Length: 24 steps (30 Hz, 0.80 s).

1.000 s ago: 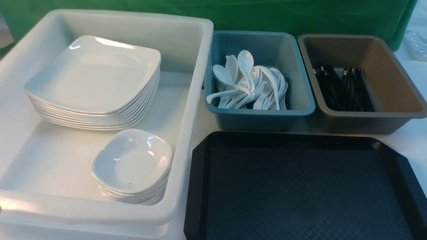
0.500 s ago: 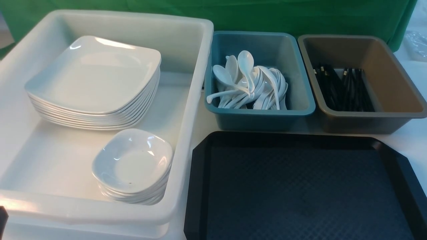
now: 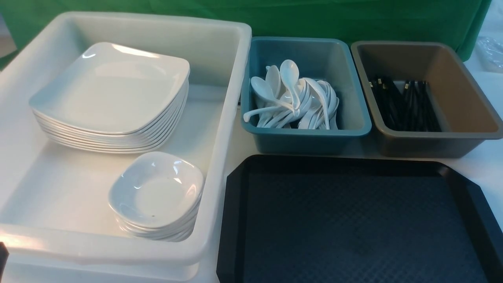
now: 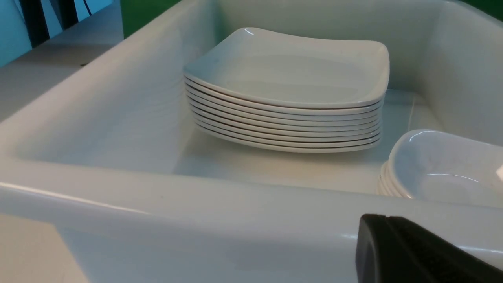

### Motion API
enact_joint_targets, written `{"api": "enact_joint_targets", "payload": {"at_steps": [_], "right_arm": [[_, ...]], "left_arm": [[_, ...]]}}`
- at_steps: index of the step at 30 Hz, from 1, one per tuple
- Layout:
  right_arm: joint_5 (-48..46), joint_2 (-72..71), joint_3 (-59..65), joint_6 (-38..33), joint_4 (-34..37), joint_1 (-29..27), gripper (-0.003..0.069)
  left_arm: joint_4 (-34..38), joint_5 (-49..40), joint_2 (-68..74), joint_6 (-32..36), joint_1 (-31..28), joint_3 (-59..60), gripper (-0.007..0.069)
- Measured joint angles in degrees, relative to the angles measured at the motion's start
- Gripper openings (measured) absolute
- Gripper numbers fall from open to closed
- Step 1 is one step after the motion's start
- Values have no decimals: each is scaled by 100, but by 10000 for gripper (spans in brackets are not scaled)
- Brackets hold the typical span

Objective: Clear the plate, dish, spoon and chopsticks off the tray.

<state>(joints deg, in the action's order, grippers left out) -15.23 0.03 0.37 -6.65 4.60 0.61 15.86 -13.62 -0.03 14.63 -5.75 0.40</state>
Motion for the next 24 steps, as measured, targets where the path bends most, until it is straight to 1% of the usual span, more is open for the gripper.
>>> {"api": "enact_joint_targets", "payload": {"at_steps": [9,24], "right_arm": [[0,0,0,0,0,0,134],[5,0,0,0,0,0,166]], "left_arm": [[0,0,0,0,0,0,5],[0,0,0,-1,0,0,5]]}}
